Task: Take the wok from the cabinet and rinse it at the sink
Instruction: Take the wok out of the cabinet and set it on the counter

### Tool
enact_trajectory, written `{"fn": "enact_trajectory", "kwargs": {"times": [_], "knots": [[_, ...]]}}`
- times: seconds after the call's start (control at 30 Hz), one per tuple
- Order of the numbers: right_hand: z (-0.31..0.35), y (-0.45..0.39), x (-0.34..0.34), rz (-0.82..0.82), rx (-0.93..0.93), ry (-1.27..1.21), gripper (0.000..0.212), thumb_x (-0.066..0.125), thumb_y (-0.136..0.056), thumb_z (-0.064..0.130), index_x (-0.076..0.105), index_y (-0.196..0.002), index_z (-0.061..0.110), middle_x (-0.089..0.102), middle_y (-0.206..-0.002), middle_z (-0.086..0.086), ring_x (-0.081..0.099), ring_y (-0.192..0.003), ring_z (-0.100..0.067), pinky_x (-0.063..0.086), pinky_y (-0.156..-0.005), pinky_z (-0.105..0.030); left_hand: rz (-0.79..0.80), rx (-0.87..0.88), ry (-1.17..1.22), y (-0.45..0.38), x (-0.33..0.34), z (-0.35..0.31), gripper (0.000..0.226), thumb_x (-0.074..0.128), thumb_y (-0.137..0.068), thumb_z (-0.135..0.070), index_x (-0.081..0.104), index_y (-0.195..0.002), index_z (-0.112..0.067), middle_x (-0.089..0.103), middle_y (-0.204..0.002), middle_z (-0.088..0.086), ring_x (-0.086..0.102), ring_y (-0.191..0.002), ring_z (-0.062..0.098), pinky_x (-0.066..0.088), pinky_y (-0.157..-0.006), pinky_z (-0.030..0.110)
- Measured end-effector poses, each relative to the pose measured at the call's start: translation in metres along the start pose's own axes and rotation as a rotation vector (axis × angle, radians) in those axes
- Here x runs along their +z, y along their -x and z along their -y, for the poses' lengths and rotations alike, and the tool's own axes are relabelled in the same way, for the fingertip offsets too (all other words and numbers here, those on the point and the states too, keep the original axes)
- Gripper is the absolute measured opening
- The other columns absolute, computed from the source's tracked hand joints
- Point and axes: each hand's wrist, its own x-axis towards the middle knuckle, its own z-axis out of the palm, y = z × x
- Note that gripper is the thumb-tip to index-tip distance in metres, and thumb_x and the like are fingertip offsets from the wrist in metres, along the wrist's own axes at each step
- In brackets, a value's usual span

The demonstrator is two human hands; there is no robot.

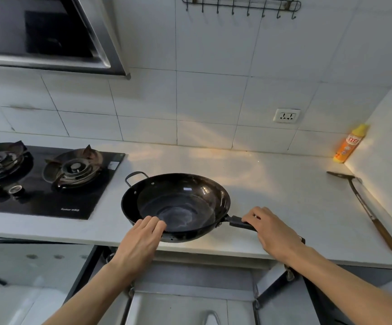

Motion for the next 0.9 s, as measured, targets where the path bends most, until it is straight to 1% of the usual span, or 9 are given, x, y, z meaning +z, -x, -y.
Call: {"fn": "enact_trajectory", "kwargs": {"times": [0.27,0.33,0.43,0.57,0.7,0.8,0.9], "knots": [[-0.03,-0.055,0.013,0.031,-0.007,-0.065,0.063,0.051,-0.083,-0.007,0.04,-0.125,0.038,0.037,-0.116,0.012,0.045,-0.091,-0.014,0.05,-0.069,-0.03,0.031,-0.022,-0.021,-0.056,0.016,0.02,0.045,0.075,-0.058,0.004,0.051,-0.087,-0.02,0.047,-0.08,-0.006,0.043,-0.07,0.016,0.038,-0.059,0.025],[-0.038,-0.068,0.015,0.036,-0.005,-0.069,0.063,0.05,-0.083,-0.007,0.04,-0.124,0.039,0.036,-0.115,0.012,0.045,-0.089,-0.014,0.05,-0.068,-0.031,0.047,-0.033,-0.03,-0.069,0.02,0.024,0.046,0.076,-0.057,0.004,0.051,-0.087,-0.02,0.046,-0.08,-0.007,0.042,-0.069,0.015,0.038,-0.059,0.025],[-0.048,-0.088,0.019,0.038,-0.017,-0.08,0.061,0.05,-0.083,-0.008,0.042,-0.124,0.038,0.037,-0.114,0.013,0.044,-0.087,-0.013,0.048,-0.066,-0.027,0.063,-0.048,-0.045,-0.086,0.028,0.03,0.044,0.075,-0.06,0.004,0.05,-0.087,-0.021,0.046,-0.08,-0.007,0.042,-0.069,0.015,0.038,-0.059,0.025],[-0.065,-0.111,0.023,0.037,-0.044,-0.096,0.06,0.051,-0.084,-0.007,0.045,-0.125,0.035,0.036,-0.115,0.014,0.043,-0.089,-0.011,0.048,-0.071,-0.026,0.085,-0.059,-0.051,-0.108,0.037,0.034,0.041,0.07,-0.062,0.004,0.049,-0.087,-0.021,0.044,-0.08,-0.006,0.04,-0.07,0.016,0.039,-0.061,0.027],[-0.078,-0.131,0.025,0.013,-0.077,-0.098,0.059,0.052,-0.083,-0.007,0.046,-0.125,0.033,0.037,-0.115,0.014,0.04,-0.089,-0.01,0.045,-0.071,-0.023,0.087,-0.077,-0.056,-0.128,0.044,0.036,0.038,0.068,-0.065,0.004,0.048,-0.087,-0.021,0.044,-0.081,-0.006,0.04,-0.07,0.016,0.039,-0.061,0.028],[-0.086,-0.146,0.029,-0.01,-0.089,-0.116,0.057,0.055,-0.082,-0.008,0.048,-0.124,0.03,0.04,-0.116,0.011,0.039,-0.089,-0.01,0.043,-0.07,-0.021,0.1,-0.102,-0.086,-0.142,0.053,0.037,0.041,0.066,-0.061,0.007,0.051,-0.087,-0.02,0.046,-0.081,-0.005,0.04,-0.068,0.016,0.042,-0.06,0.028],[-0.093,-0.159,0.042,-0.026,-0.087,-0.14,0.061,0.063,-0.073,-0.012,0.054,-0.119,0.027,0.043,-0.111,0.009,0.04,-0.087,-0.01,0.041,-0.067,-0.02,0.124,-0.131,-0.107,-0.155,0.064,0.037,0.041,0.067,-0.058,0.008,0.052,-0.085,-0.02,0.048,-0.078,-0.005,0.041,-0.066,0.017,0.042,-0.058,0.027]]}}
